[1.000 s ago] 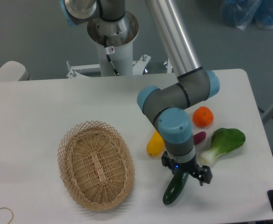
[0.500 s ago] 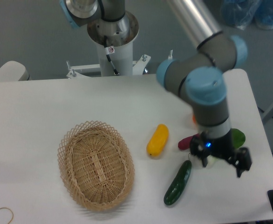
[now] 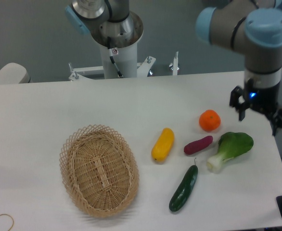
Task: Place the cucumber on the table
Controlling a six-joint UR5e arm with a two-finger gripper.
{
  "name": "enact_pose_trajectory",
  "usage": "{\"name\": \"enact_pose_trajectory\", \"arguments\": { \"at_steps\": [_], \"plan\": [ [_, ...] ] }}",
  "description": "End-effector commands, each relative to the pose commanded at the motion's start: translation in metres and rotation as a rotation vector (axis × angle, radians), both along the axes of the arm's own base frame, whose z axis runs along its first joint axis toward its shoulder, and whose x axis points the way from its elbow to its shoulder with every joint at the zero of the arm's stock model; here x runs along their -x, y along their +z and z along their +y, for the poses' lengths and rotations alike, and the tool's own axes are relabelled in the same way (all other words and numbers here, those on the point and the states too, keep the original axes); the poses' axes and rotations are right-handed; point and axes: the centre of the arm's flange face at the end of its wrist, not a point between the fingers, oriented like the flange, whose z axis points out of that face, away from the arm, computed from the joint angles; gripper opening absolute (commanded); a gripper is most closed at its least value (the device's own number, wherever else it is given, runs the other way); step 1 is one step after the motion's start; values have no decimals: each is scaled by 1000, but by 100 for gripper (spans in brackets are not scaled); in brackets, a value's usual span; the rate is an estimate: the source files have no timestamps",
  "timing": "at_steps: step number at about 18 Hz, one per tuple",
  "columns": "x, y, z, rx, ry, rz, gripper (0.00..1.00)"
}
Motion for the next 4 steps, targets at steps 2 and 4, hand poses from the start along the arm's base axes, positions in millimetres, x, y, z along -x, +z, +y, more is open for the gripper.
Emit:
{"name": "enact_pose_trajectory", "arguments": {
  "at_steps": [2, 4],
  "plan": [
    [1, 0, -1, 1, -1, 1, 100],
    [1, 0, -1, 1, -1, 2, 100]
  ]
}}
